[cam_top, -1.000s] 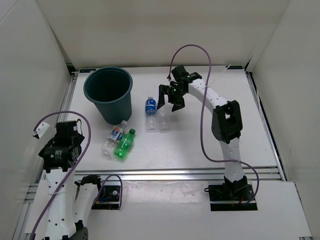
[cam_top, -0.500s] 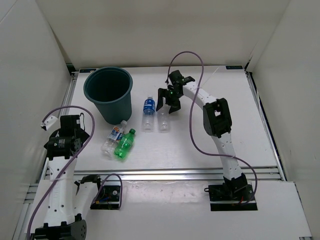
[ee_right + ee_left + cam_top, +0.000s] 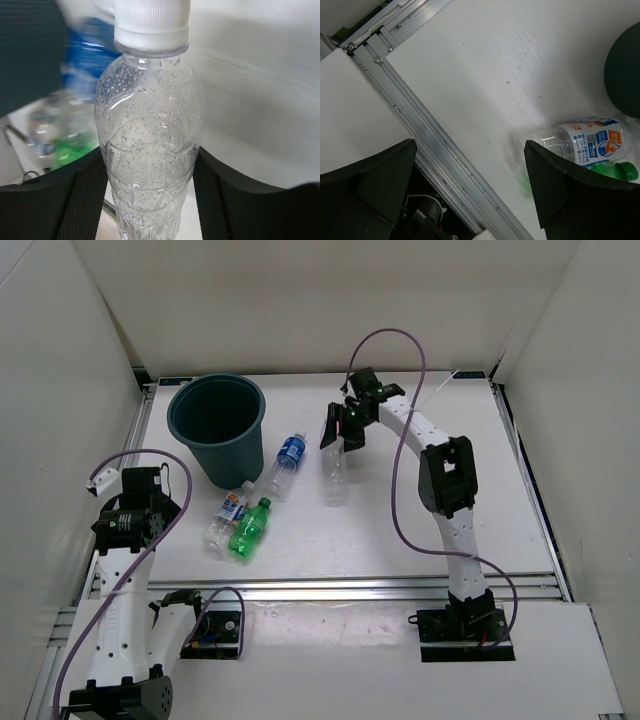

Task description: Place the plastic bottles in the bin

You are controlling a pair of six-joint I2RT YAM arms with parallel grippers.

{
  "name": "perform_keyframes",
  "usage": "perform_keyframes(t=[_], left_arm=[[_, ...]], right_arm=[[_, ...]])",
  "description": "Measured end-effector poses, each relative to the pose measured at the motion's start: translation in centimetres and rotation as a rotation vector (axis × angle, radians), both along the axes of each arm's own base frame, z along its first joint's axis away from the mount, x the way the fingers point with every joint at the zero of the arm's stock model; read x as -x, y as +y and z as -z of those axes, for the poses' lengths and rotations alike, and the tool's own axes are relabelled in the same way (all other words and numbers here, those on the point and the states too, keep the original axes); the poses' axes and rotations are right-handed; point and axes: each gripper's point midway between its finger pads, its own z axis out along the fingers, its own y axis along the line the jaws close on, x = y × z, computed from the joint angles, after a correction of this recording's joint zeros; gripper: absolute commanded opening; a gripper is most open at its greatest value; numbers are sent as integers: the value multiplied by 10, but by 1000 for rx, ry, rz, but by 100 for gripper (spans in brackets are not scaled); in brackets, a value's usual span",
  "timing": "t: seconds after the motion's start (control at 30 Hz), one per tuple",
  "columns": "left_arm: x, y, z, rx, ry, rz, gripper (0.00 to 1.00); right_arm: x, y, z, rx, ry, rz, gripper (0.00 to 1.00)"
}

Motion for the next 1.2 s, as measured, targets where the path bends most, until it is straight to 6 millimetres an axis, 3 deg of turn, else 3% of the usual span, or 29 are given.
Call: perform_keyframes(t=[0.1,0.2,0.3,0.4,0.5,0.53,0.57,0.67,0.8,0.9,0.97,1.0,1.03,1.2], left_arm=[[-2,-2,0,6,-3,16,100],[-3,-4,2,12,0,33,100],[-5,-8,4,16,9,56,100],[-9,-12,8,21,34,82,100],[-14,-17,15,23,75,107,100],[-15,-18,17,24,90,115,100],[-17,-20,20,24,107,125,100],[-20,-23,26,25,147,144,100],[-21,-23,29,24,166,149,100],[-20,-24,28,26,164,158,100],[-20,-25,28,29,161,167,100],[-20,-25,27,30,159,171,100],[-20,-26,27,30,158,174,100],[-20,-26,27,30,159,178,100]], right_arm=[[-7,20,-63,-76,-128,-23,49],[-21,61,-157,-226,-371,-59,49],[-9,91,-249,-393,-584,-91,48],[3,109,-329,-562,-753,-95,50],[1,114,-388,-711,-892,-70,51],[-1,115,-398,-742,-926,-63,51],[-4,117,-406,-774,-957,-53,50],[-18,127,-403,-808,-1008,-35,50],[-32,158,-362,-794,-989,-35,50],[-32,185,-330,-767,-976,-51,52],[-26,199,-316,-753,-968,-67,61],[-22,204,-313,-754,-966,-78,72],[-16,209,-313,-757,-965,-88,100],[6,224,-313,-745,-976,-143,100]])
